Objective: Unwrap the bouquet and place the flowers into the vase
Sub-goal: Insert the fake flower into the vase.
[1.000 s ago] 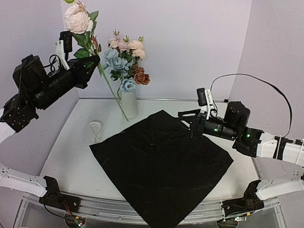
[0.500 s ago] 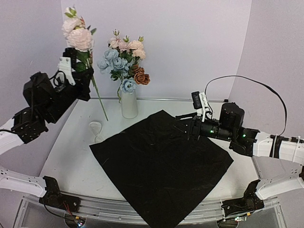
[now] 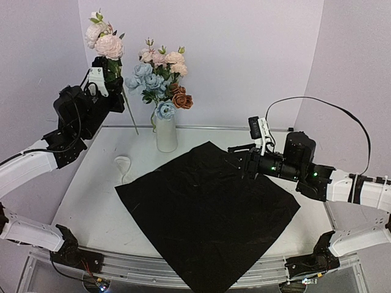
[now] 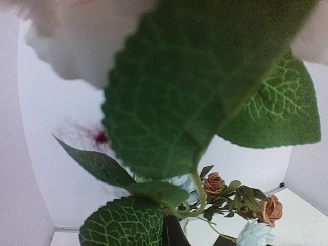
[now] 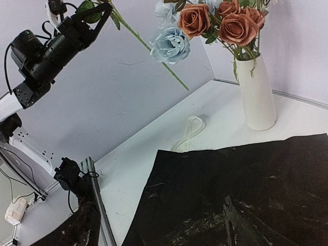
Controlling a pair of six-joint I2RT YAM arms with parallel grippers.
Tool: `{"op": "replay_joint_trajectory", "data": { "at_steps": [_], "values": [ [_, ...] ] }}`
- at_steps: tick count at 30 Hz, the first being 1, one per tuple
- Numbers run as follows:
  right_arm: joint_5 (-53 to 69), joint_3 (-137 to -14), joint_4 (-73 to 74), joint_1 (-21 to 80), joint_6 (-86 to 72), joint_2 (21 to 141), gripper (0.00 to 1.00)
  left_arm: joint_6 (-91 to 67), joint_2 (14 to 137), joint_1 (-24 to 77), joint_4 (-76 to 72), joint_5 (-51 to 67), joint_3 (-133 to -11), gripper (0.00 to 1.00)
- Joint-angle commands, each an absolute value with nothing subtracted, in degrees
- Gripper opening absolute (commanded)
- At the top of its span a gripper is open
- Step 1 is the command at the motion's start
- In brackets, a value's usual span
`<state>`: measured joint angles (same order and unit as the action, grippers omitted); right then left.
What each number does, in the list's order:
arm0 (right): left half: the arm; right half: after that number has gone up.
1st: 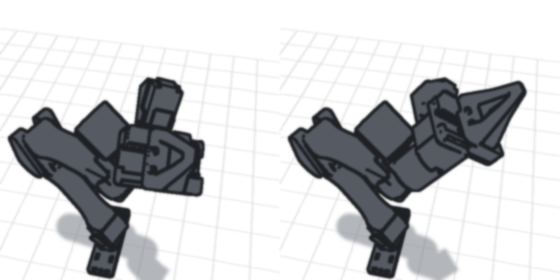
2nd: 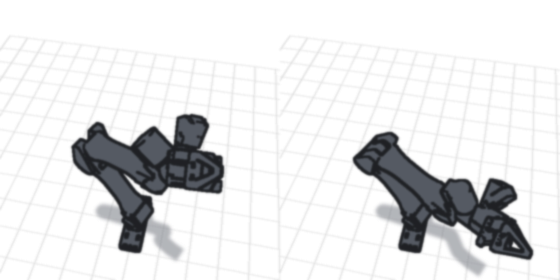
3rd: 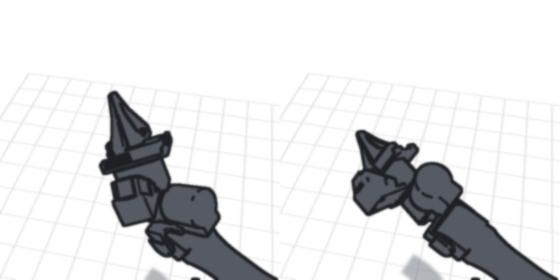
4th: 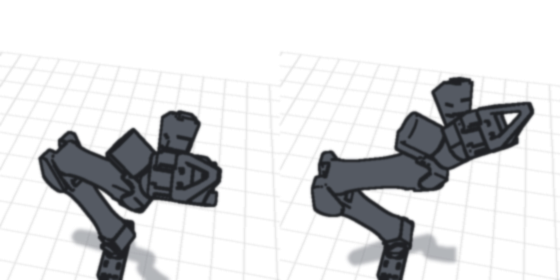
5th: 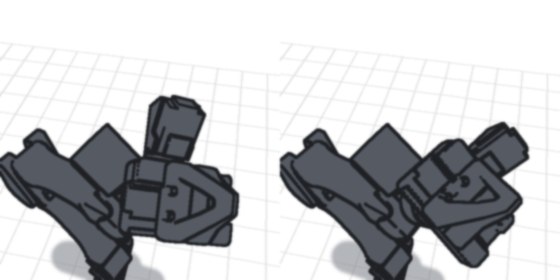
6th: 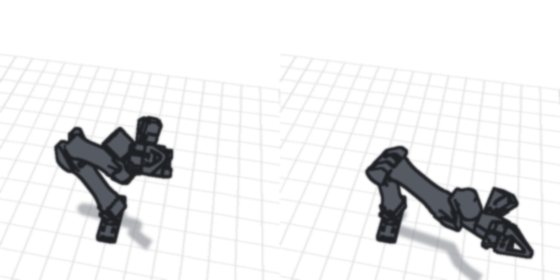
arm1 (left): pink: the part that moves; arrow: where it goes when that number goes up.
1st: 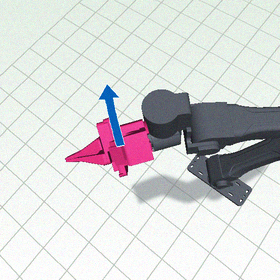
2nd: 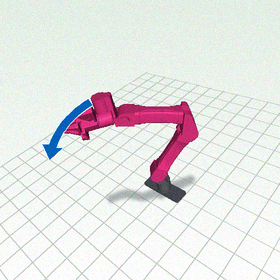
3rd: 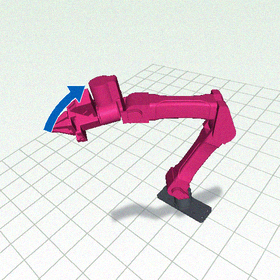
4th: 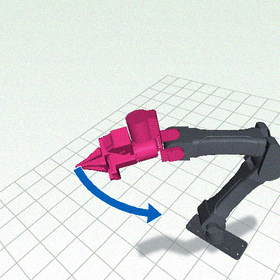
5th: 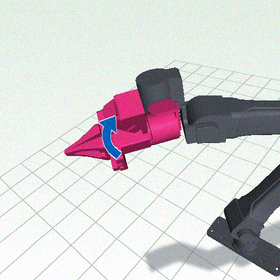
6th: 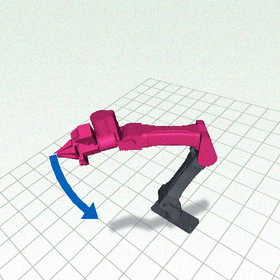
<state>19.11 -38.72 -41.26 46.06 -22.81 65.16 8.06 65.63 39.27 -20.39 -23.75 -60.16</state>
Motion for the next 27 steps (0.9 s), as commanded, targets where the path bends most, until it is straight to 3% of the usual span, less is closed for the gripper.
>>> {"op": "replay_joint_trajectory", "data": {
  "at_steps": [1,27],
  "values": [
    [17.78,-39.97,-42.28,46.35,-21.73,63.23,0.84,5.54,68.98,37.96,-31.94,-16.22,-61.39,0.0],
    [16.9,-44.16,-37.81,46.35,-18.66,64.82,0.84,-0.29,85.29,31.46,-50.04,-8.84,-69.69,0.0]
  ]
}}
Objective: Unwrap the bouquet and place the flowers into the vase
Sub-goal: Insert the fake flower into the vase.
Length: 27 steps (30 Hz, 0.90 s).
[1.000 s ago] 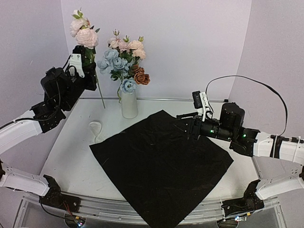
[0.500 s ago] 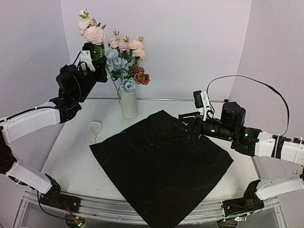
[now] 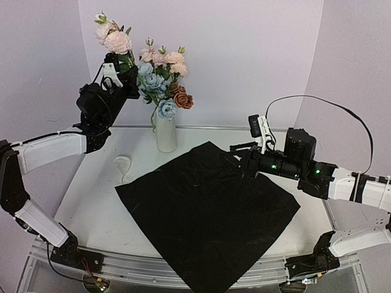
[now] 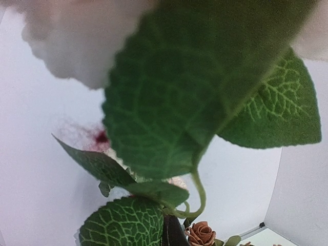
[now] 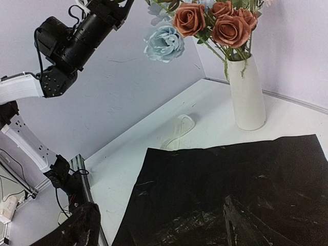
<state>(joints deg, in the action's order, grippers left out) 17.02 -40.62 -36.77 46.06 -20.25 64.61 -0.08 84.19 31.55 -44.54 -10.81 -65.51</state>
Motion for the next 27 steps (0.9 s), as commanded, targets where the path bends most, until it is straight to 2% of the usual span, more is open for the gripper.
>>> {"op": "replay_joint_trajectory", "data": {
  "at_steps": [1,27],
  "values": [
    [16.9,-44.38,-37.72,46.38,-18.47,65.02,0.84,-0.14,85.55,31.46,-50.18,-8.93,-70.01,0.0],
    [16.76,-46.77,-36.29,46.4,-16.77,67.65,0.84,7.82,95.16,31.46,-50.77,-7.23,-74.46,0.0]
  ]
}}
